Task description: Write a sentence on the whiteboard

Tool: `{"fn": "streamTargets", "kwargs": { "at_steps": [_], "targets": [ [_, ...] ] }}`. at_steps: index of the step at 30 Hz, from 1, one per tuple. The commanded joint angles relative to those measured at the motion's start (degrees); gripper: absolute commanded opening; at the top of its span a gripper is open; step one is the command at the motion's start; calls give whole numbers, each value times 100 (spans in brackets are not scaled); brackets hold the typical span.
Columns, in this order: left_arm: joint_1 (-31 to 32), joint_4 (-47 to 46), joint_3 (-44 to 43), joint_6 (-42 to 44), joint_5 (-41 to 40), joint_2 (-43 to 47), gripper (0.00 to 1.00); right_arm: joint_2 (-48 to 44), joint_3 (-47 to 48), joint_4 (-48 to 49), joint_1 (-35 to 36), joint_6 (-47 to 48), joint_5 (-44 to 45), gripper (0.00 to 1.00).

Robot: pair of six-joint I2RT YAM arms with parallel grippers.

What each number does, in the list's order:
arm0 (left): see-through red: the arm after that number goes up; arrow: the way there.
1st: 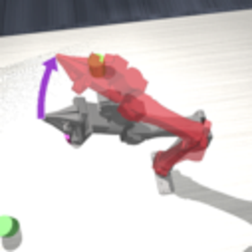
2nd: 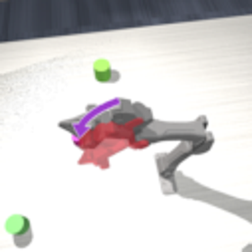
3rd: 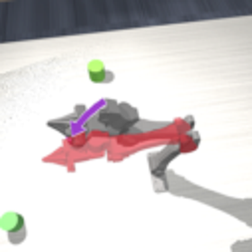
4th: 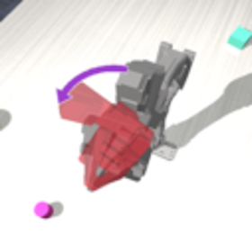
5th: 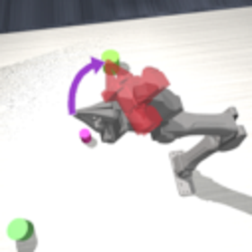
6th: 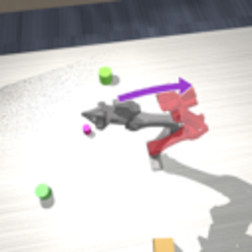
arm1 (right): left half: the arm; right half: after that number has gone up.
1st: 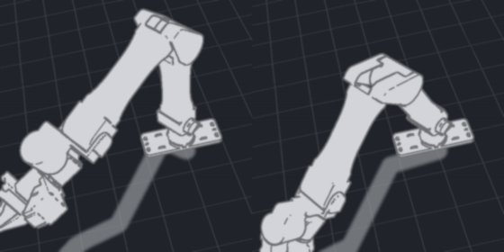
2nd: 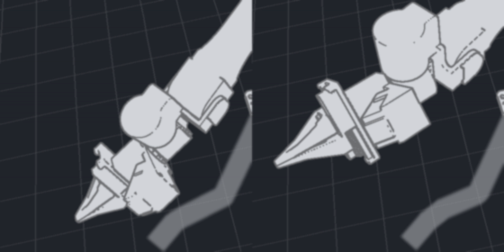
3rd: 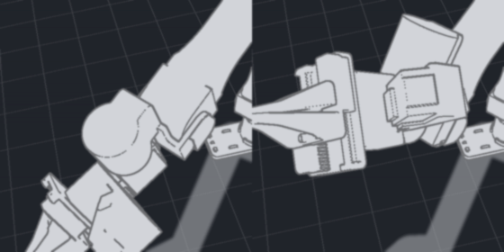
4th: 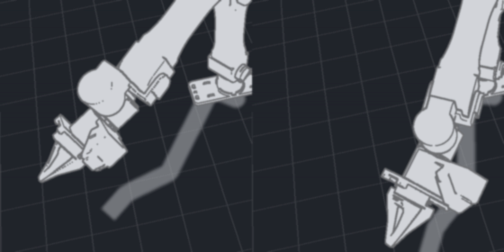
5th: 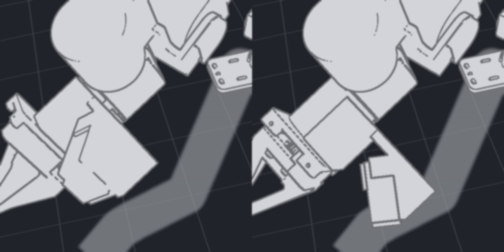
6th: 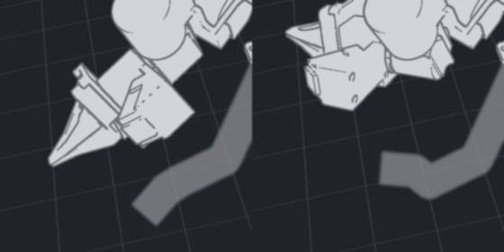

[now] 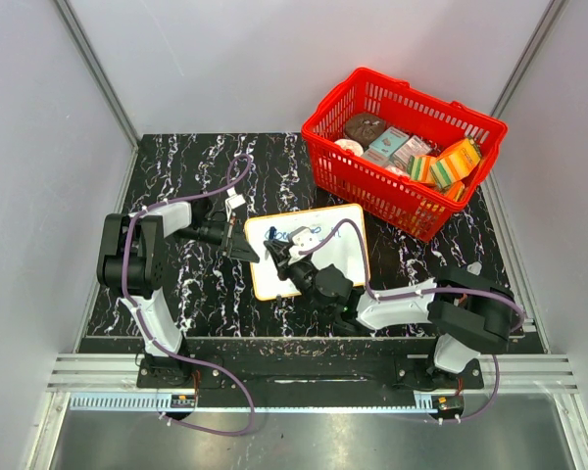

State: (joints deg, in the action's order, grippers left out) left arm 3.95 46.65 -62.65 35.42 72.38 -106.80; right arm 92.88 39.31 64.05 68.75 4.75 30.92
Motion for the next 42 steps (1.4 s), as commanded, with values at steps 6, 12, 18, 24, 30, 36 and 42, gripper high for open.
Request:
{"fn": "streamTargets", "kwargs": {
  "at_steps": [6, 12, 18, 24, 30, 36, 42],
  "targets": [
    [106, -42, 16, 299, -919, 28, 0, 239, 270, 371, 33, 52, 230, 0],
    [106, -42, 25, 308, -919, 37, 0, 362, 244, 397, 42, 17, 310, 0],
    [106, -42, 16, 299, -919, 28, 0, 450, 200, 459, 33, 34, 459, 0],
    [106, -42, 25, 308, -919, 28, 0, 529, 209, 468, 33, 78, 643, 0],
    [106, -51, 16, 308, -919, 37, 0, 477, 235, 459, 7, 280, 784, 0],
    [106, -51, 16, 308, -910, 37, 0, 494, 288, 398, -151, 254, 881, 0],
    [106, -42, 16, 308, -901, 28, 0, 398, 279, 362, -292, 228, 793, 0]
  ]
}}
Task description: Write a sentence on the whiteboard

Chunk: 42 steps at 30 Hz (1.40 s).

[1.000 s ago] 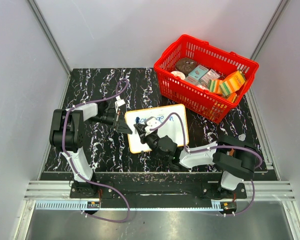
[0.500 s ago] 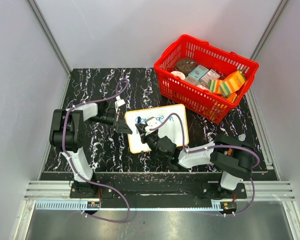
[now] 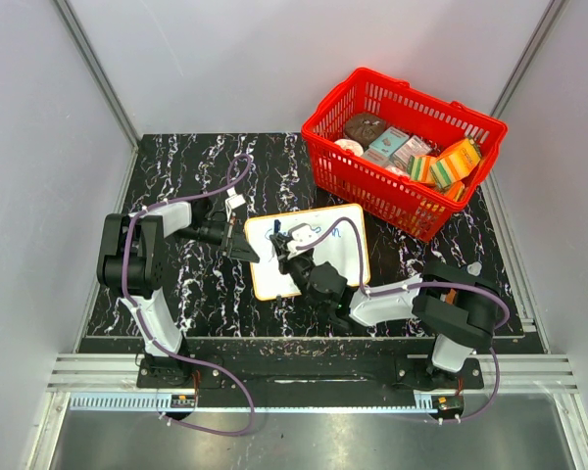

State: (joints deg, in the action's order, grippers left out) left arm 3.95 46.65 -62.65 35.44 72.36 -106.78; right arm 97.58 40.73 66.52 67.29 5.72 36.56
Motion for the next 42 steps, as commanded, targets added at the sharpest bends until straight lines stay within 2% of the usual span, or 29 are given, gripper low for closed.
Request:
{"fn": "streamTargets", "kwargs": {
  "at_steps": [1, 21, 29, 36, 42],
  "targets": [
    [106, -51, 16, 306, -908, 35, 0, -81, 146, 81, -154, 71, 212, 0],
    [106, -51, 25, 314, -908, 26, 0, -37, 199, -227, -181, -343, -535, 0],
    [106, -51, 25, 314, -908, 35, 0, -55, 146, -131, -181, -335, -386, 0],
    [106, -51, 25, 323, -908, 35, 0, -239, 128, -166, -242, -158, -210, 0],
    [106, -51, 25, 314, -908, 35, 0, -1037, -91, -368, -426, -255, -763, 0]
  ]
}}
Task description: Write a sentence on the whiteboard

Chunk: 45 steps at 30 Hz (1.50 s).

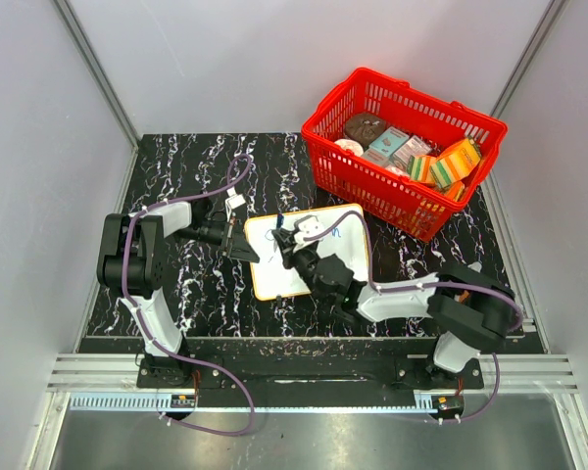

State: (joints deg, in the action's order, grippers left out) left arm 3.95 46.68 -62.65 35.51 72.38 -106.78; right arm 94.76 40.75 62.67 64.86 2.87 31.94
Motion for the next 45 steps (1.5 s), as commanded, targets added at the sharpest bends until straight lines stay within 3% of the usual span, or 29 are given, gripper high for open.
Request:
{"fn": "streamTargets", "kwargs": {
  "at_steps": [1, 5, 14, 22, 28, 34, 36, 45],
  "targets": [
    [106, -45, 25, 308, -901, 43, 0, -879, -155, -9, -236, -128, -486, 0],
    [106, -53, 34, 317, -910, 61, 0, -1442, -524, 77, -676, -866, -1592, 0],
    [106, -45, 34, 317, -901, 70, 0, -1531, -1209, 893, -1274, -2018, -2639, 0],
    [106, -45, 34, 316, -910, 52, 0, -1610, -1333, 642, -1239, -1940, -2799, 0],
    [106, -53, 16, 299, -919, 26, 0, -1531, -1131, 412, -213, -448, -1378, 0],
    [106, -53, 16, 299, -919, 17, 0, -460, -1166, 2647, 641, 1082, -181, 0],
    [106, -53, 25, 308, -910, 35, 0, -118, -965, 2662, 800, 1529, 127, 0],
    [106, -53, 25, 299, -910, 26, 0, 43, -613, 2653, 870, 1637, 392, 0]
  ]
}}
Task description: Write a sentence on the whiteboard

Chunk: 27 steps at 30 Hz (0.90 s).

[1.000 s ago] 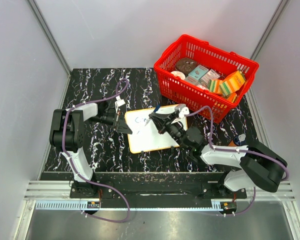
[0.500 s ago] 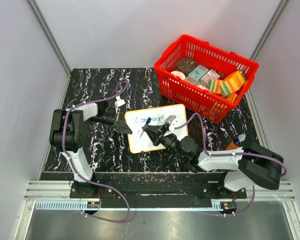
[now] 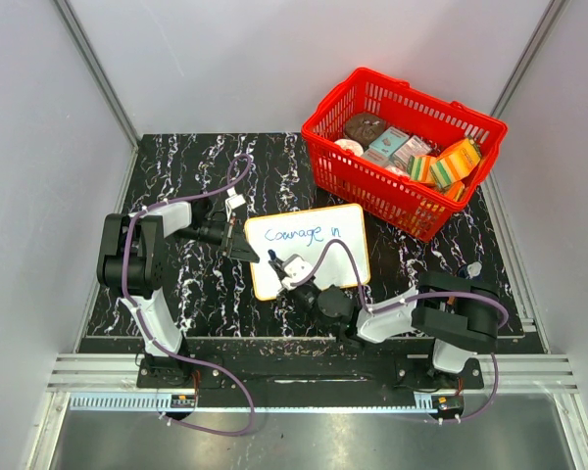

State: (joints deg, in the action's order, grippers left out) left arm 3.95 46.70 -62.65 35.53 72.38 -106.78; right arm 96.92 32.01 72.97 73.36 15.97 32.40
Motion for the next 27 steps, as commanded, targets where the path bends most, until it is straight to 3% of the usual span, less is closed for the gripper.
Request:
{"fn": "streamTargets", "kwargs": {
  "at_steps": [1, 7, 16, 21, 24, 27],
  "targets": [
    [106, -55, 25, 305, -901, 35, 0, -191, 279, 1624, 20, 337, 337, 0],
    [106, -55, 16, 305, -919, 26, 0, -481, 315, 1624, 11, 390, 152, 0],
    [106, -55, 25, 297, -927, 43, 0, -1368, -133, 1624, -111, 452, 574, 0],
    [106, -55, 51, 306, -927, 52, 0, -2150, -836, 1441, -743, -1090, 57, 0],
    [106, -55, 43, 306, -927, 70, 0, -2818, -1012, 450, -1341, -2197, -602, 0],
    [106, -142, -45, 157, -813, 105, 0, -3451, -969, -764, -1720, -2668, -1139, 0]
  ]
}}
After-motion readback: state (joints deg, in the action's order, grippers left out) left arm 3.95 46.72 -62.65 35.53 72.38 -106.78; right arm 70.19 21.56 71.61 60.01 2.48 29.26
